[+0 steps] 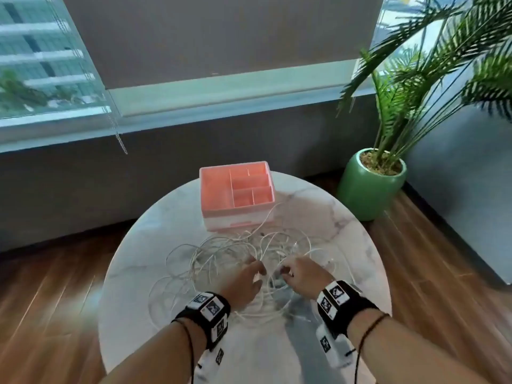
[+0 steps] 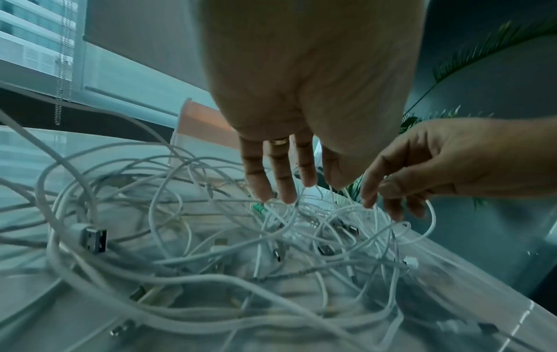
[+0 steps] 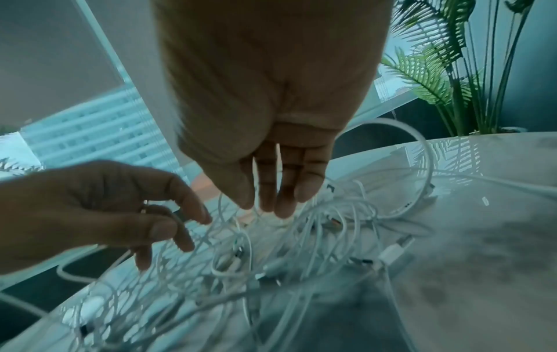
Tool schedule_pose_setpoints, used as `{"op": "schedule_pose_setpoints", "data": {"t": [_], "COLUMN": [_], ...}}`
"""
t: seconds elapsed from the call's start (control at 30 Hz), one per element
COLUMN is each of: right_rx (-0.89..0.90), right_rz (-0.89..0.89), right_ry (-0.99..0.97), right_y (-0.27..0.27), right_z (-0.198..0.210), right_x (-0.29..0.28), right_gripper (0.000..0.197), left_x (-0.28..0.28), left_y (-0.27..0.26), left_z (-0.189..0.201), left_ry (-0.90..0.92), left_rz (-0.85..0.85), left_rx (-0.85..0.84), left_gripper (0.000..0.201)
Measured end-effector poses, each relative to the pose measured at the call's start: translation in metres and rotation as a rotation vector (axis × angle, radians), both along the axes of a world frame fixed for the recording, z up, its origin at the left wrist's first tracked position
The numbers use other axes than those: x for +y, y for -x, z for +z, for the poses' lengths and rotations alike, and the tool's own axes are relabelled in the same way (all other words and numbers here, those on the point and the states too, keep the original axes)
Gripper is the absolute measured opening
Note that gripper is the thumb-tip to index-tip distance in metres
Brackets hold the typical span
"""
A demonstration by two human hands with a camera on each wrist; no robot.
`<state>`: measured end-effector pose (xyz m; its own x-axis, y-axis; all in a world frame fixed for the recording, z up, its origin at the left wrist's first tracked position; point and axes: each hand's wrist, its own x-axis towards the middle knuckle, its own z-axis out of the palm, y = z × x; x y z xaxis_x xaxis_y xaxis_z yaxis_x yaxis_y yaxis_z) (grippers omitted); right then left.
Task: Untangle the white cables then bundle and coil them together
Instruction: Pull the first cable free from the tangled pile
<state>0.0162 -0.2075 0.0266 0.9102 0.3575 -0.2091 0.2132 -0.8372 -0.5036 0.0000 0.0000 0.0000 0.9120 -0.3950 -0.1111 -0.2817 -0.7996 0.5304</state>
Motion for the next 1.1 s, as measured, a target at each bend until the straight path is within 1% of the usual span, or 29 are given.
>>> {"op": "schedule_pose_setpoints", "data": {"t": [0.07,0.13,0.2,0.27,0.43,0.5,0.57,0.63,0.7,0.77,0.8,0.9,0.97,1.0,1.07,1.1], "right_rx": [-0.06,-0.086,-0.051,0.01,-0.028,-0.039,-0.034,-0.026,-0.037,-0.086,-0.122,-0.232,-0.241,-0.207,-0.14,-0.137], "right_rz": [-0.001,0.012,0.039,0.058,0.091,0.105,0.109,0.063,-0.021,-0.087,-0.095,-0.109,-0.132,-0.138,-0.141,-0.136], "right_ry": [0.097,0.23,0.338,0.401,0.426,0.429,0.417,0.322,0.146,-0.006,-0.058,-0.187,-0.376,-0.499,-0.735,-0.819], "right_y": [-0.003,-0.007,-0.012,-0.015,-0.014,-0.014,-0.015,-0.02,-0.03,-0.04,-0.046,-0.059,-0.062,-0.061,-0.053,-0.049], "right_z": [-0.008,-0.015,-0.025,-0.034,-0.05,-0.046,-0.034,-0.01,0.024,0.067,0.087,0.139,0.164,0.176,0.2,0.211], "right_x": [0.004,0.011,0.015,0.017,0.017,0.015,0.014,0.012,0.006,0.0,-0.003,-0.006,-0.002,0.003,0.016,0.022], "right_gripper": [0.022,0.024,0.024,0.026,0.027,0.02,0.018,0.015,0.013,0.025,0.026,0.014,0.012,0.012,0.01,0.008], "left_x": [-0.002,-0.005,-0.005,-0.005,0.003,0.008,0.014,0.02,0.024,0.026,0.025,0.02,0.011,0.006,-0.003,-0.008], "left_y": [0.0,0.003,0.004,0.005,0.008,0.007,0.004,0.0,-0.006,-0.013,-0.018,-0.03,-0.037,-0.04,-0.047,-0.051], "left_z": [0.0,0.005,0.004,0.005,0.01,0.016,0.022,0.032,0.046,0.065,0.076,0.113,0.136,0.146,0.161,0.164], "left_ry": [-0.073,-0.096,-0.096,-0.092,0.007,0.014,0.06,0.139,0.2,0.262,0.298,0.45,0.579,0.633,0.687,0.701], "left_rz": [0.003,0.011,0.014,0.016,0.072,0.112,0.134,0.144,0.132,0.121,0.12,0.141,0.165,0.167,0.141,0.115], "left_rx": [-0.039,-0.028,-0.038,-0.039,-0.054,-0.07,-0.08,-0.088,-0.133,-0.17,-0.182,-0.203,-0.201,-0.19,-0.165,-0.151], "left_gripper": [0.021,0.022,0.022,0.022,0.018,0.017,0.016,0.015,0.016,0.016,0.017,0.019,0.023,0.026,0.031,0.029]}}
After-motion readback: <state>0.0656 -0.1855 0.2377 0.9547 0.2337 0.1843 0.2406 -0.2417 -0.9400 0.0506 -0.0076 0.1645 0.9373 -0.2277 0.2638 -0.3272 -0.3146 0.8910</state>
